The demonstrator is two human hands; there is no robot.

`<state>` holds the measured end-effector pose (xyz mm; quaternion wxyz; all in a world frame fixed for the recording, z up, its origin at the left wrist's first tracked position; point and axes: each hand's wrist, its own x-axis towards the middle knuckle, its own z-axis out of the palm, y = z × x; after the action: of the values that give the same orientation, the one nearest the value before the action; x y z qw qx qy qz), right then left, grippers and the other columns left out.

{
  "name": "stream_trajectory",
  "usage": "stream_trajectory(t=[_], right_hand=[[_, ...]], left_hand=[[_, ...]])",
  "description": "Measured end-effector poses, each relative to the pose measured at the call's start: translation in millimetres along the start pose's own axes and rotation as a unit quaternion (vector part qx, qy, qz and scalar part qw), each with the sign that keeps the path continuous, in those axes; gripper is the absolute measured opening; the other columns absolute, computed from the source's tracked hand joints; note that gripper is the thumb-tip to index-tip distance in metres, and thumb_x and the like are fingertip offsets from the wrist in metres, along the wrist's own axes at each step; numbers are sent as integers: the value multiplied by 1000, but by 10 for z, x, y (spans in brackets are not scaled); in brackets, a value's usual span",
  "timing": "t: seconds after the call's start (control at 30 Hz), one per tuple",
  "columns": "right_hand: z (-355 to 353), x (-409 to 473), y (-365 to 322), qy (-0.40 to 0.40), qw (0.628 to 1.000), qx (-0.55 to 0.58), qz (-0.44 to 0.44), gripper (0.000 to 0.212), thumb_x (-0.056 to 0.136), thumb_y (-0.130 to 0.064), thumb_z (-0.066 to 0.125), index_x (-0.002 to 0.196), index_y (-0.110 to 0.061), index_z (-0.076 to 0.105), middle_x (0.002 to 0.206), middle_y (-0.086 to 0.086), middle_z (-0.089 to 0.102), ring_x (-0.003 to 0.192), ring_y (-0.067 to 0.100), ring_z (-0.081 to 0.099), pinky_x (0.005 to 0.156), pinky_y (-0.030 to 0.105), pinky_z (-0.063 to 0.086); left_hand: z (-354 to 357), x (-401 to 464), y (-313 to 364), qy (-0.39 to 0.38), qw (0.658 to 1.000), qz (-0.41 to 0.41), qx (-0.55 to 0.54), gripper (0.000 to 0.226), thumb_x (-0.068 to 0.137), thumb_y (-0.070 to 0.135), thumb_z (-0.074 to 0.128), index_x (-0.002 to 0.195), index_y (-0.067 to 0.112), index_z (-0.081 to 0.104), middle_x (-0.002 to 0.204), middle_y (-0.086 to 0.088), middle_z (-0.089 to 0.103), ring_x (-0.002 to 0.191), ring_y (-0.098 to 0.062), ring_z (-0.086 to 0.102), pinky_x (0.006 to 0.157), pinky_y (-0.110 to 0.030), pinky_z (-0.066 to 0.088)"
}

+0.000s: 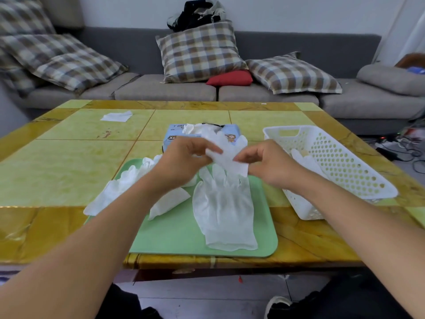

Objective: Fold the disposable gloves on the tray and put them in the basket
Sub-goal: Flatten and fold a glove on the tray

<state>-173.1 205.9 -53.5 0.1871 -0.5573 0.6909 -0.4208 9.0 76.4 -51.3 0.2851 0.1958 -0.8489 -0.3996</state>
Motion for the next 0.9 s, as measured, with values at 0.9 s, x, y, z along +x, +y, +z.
stream_trajectory(t=[0.9], right_hand=[[-67, -104, 8, -333, 921, -192, 57, 37, 79, -4, 65, 85, -37, 81, 115, -20, 70, 110, -2, 62, 93, 25, 51]], left_hand=[[-96, -211, -237, -282, 944, -96, 142, 18, 85, 32, 79, 100, 24, 77, 92, 13, 75, 84, 3, 67, 80, -18, 50]])
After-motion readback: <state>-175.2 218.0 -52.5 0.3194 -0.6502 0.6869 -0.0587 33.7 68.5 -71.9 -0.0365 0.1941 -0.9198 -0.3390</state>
